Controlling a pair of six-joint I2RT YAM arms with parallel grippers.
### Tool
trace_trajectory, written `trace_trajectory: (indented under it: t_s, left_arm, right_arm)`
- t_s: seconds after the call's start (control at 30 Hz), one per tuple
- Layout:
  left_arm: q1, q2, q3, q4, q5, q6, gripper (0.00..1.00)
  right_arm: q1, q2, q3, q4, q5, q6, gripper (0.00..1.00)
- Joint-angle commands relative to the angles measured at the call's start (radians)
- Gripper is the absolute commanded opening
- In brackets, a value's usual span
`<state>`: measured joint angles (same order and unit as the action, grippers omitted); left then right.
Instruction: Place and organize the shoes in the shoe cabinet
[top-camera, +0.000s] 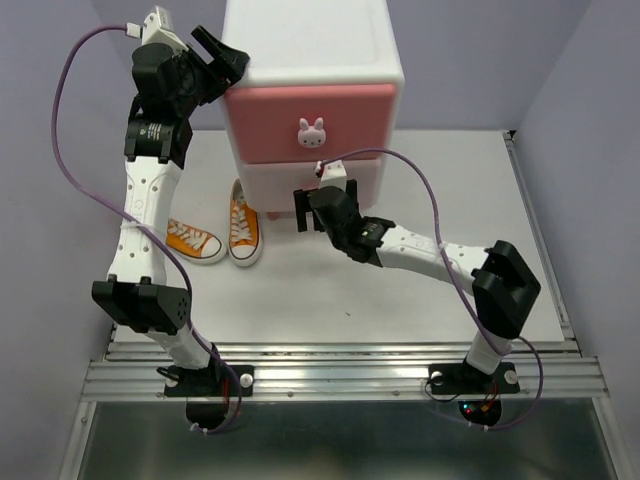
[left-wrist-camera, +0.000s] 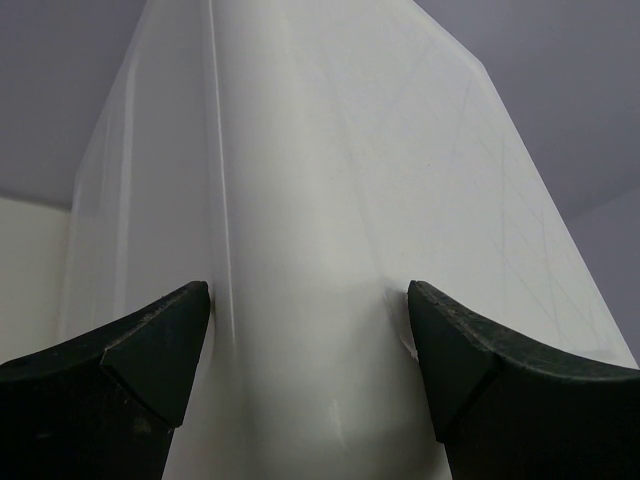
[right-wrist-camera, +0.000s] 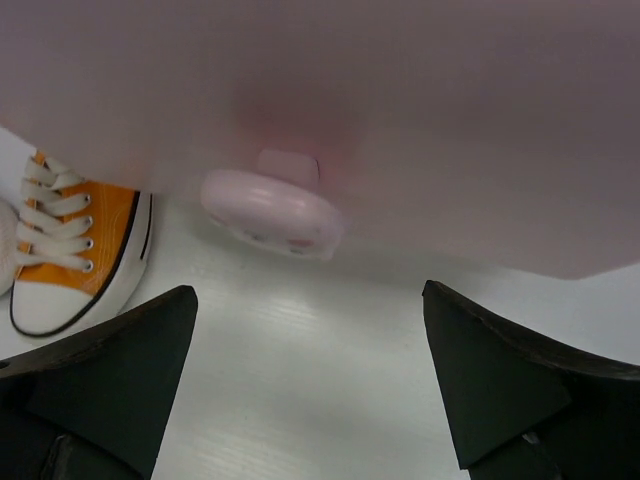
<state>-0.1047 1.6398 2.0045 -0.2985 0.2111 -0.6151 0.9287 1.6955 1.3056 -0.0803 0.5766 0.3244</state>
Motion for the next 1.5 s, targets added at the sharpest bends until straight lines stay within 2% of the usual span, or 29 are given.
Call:
trace_trajectory:
  t_s: [0.0, 0.1, 0.2, 0.27, 0.3, 0.37, 0.4, 0.47, 0.5, 0.53, 0.67, 0.77, 0.8, 0.93, 1.07, 1.23, 1.27, 1.3, 1.33, 1.37, 1.4, 1.43, 1.47]
  left_arm:
    - [-0.026, 0.037, -0.082, -0.241, 0.008, 0.089, 0.89]
    - [-0.026, 0.029, -0.102, -0.229, 0.002, 0.092, 0.89]
    - [-0.026, 0.02, -0.125, -0.209, -0.002, 0.094, 0.89]
    - [-0.026, 0.017, -0.138, -0.192, -0.003, 0.094, 0.89]
    - [-0.026, 0.017, -0.145, -0.189, -0.004, 0.094, 0.89]
    - [-0.026, 0.015, -0.154, -0.177, -0.004, 0.092, 0.89]
    - [-0.026, 0.015, -0.158, -0.174, -0.003, 0.094, 0.89]
    - [-0.026, 0.017, -0.164, -0.16, -0.003, 0.089, 0.89]
    - [-0.026, 0.018, -0.165, -0.159, -0.004, 0.087, 0.89]
    - [-0.026, 0.018, -0.165, -0.154, -0.006, 0.086, 0.89]
    - [-0.027, 0.017, -0.176, -0.125, -0.022, 0.074, 0.89]
    - [-0.032, 0.025, -0.173, -0.117, -0.044, 0.078, 0.89]
    - [-0.033, 0.028, -0.171, -0.116, -0.055, 0.081, 0.89]
    - [-0.047, 0.032, -0.173, -0.111, -0.085, 0.098, 0.89]
    - [-0.062, 0.015, -0.219, -0.079, -0.13, 0.1, 0.89]
    - [-0.075, 0.003, -0.262, -0.056, -0.153, 0.083, 0.89]
    - [-0.076, 0.006, -0.257, -0.054, -0.153, 0.083, 0.89]
    - [-0.076, 0.009, -0.253, -0.054, -0.153, 0.086, 0.89]
    - [-0.078, 0.012, -0.245, -0.057, -0.154, 0.087, 0.89]
    - [-0.078, 0.017, -0.239, -0.06, -0.156, 0.09, 0.9]
    - [-0.078, 0.02, -0.225, -0.063, -0.157, 0.091, 0.9]
    - [-0.078, 0.023, -0.219, -0.065, -0.157, 0.091, 0.91]
    - [-0.076, 0.025, -0.204, -0.068, -0.157, 0.091, 0.92]
  right_arm:
    - [0.001, 0.071, 0.113, 0.232, 0.152, -0.041, 1.0]
    - [0.001, 0.142, 0.149, 0.249, 0.224, -0.028, 1.0]
    - [0.001, 0.197, 0.19, 0.284, 0.221, -0.034, 1.0]
    - [0.001, 0.225, 0.225, 0.286, 0.256, -0.024, 0.96]
    - [0.001, 0.252, 0.24, 0.284, 0.299, -0.022, 0.82]
    - [0.001, 0.274, 0.27, 0.272, 0.312, -0.016, 0.64]
    - [0.001, 0.277, 0.274, 0.237, 0.307, -0.002, 0.47]
    - [0.001, 0.256, 0.262, 0.196, 0.276, 0.051, 0.31]
    - [0.01, 0.216, 0.212, 0.18, 0.228, 0.064, 0.18]
    - [0.03, 0.19, 0.18, 0.174, 0.211, 0.076, 0.14]
    - [0.138, 0.06, 0.025, 0.127, 0.207, 0.149, 0.08]
    - [0.215, -0.039, -0.066, 0.013, 0.204, 0.285, 0.08]
    - [0.269, -0.059, -0.087, -0.071, 0.215, 0.327, 0.08]
    - [0.389, -0.144, -0.121, -0.288, 0.212, 0.53, 0.08]
    - [0.507, -0.22, -0.137, -0.421, 0.155, 0.63, 0.07]
    - [0.556, -0.264, -0.13, -0.558, 0.134, 0.714, 0.15]
    - [0.556, -0.273, -0.14, -0.556, 0.118, 0.705, 0.17]
    - [0.556, -0.283, -0.152, -0.559, 0.105, 0.705, 0.24]
    - [0.556, -0.296, -0.158, -0.558, 0.101, 0.705, 0.34]
    - [0.556, -0.303, -0.163, -0.552, 0.1, 0.682, 0.52]
    - [0.556, -0.307, -0.163, -0.543, 0.091, 0.659, 0.71]
    - [0.556, -0.31, -0.157, -0.549, 0.089, 0.645, 0.99]
    - [0.556, -0.318, -0.146, -0.562, 0.092, 0.645, 1.0]
